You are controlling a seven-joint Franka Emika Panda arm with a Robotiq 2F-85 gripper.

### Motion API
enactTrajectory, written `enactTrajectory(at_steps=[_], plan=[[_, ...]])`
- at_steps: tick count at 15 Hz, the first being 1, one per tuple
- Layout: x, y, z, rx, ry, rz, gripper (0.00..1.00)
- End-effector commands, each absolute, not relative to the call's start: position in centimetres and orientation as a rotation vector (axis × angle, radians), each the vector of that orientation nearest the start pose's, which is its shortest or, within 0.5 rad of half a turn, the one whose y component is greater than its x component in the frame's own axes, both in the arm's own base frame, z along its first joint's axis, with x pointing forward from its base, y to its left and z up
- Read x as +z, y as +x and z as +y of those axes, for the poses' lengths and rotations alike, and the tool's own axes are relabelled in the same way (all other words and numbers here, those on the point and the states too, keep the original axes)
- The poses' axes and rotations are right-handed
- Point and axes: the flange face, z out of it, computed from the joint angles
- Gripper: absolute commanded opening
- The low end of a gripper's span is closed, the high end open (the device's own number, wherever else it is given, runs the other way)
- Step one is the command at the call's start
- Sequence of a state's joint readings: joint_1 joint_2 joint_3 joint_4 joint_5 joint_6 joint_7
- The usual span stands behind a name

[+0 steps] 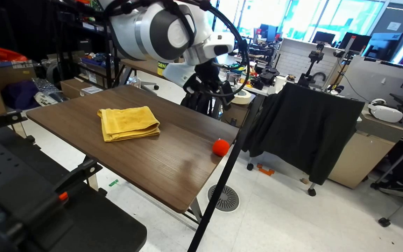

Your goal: Wipe the table with the yellow towel

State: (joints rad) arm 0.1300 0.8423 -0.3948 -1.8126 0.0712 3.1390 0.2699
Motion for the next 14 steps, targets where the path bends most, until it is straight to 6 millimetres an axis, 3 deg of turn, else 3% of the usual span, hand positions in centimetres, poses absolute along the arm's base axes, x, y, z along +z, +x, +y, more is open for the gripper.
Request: enactTrajectory(at_steps=[1, 3, 7, 10, 11, 12, 14], plan=[[13.3, 66.8, -17.6, -0.938, -3.214, 0.851, 1.0], [10.5, 66.0, -17.9, -0.821, -3.231, 0.891, 1.0], [4.6, 64.6, -16.8, -0.678, -3.276, 0.838, 1.0], [2.6, 64.2, -16.5, -0.634, -3.298, 0.817, 1.0], [2.8, 64.6, -16.6, -0.649, -3.289, 0.825, 0.75], [2.8, 64.7, -16.6, -0.655, -3.288, 0.821, 0.74], [2.7, 64.9, -16.1, -0.653, -3.283, 0.8, 0.59]])
